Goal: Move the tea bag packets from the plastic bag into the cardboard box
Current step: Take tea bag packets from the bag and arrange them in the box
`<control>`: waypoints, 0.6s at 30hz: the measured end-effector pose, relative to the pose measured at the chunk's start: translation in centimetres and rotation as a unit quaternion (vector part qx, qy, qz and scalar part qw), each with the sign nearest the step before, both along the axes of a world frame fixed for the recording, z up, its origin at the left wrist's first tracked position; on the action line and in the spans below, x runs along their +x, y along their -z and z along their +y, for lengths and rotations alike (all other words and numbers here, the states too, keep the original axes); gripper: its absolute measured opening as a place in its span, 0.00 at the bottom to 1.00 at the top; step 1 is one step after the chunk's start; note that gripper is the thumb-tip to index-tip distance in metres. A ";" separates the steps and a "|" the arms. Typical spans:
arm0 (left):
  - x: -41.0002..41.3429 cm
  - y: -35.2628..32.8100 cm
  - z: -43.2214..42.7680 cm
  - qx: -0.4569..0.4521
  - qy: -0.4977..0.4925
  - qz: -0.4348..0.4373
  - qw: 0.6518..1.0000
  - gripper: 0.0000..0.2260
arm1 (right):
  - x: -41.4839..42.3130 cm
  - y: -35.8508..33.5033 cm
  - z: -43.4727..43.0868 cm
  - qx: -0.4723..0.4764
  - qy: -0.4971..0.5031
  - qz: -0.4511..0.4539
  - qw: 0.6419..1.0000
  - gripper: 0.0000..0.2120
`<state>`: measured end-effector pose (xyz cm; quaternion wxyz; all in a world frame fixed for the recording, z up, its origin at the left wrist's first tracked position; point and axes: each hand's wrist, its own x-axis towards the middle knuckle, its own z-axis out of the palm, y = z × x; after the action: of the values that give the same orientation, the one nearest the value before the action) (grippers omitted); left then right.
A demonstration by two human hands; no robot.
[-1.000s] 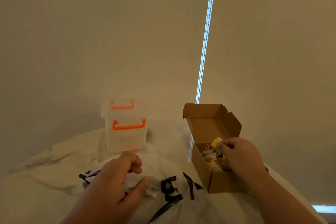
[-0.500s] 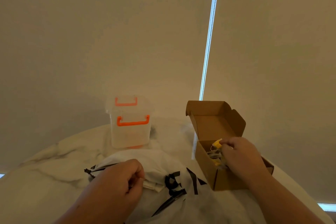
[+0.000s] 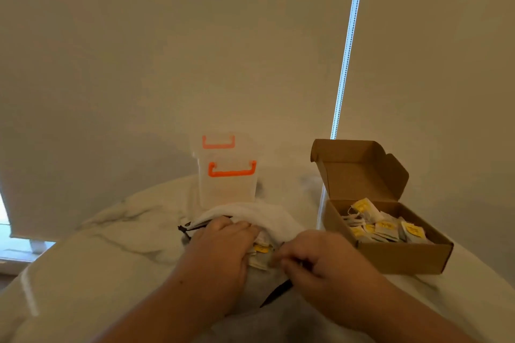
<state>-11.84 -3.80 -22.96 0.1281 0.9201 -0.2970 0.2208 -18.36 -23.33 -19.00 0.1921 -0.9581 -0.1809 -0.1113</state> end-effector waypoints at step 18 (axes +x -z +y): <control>0.0 1.4 -2.4 0.069 -0.096 0.017 0.993 0.15 | 2.7 3.0 0.3 -0.047 0.048 0.072 0.995 0.11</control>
<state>-11.82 -6.17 -24.37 0.0479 0.9547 -0.2197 0.1950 -15.65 -23.05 -22.02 0.1541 -0.9791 -0.1255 -0.0425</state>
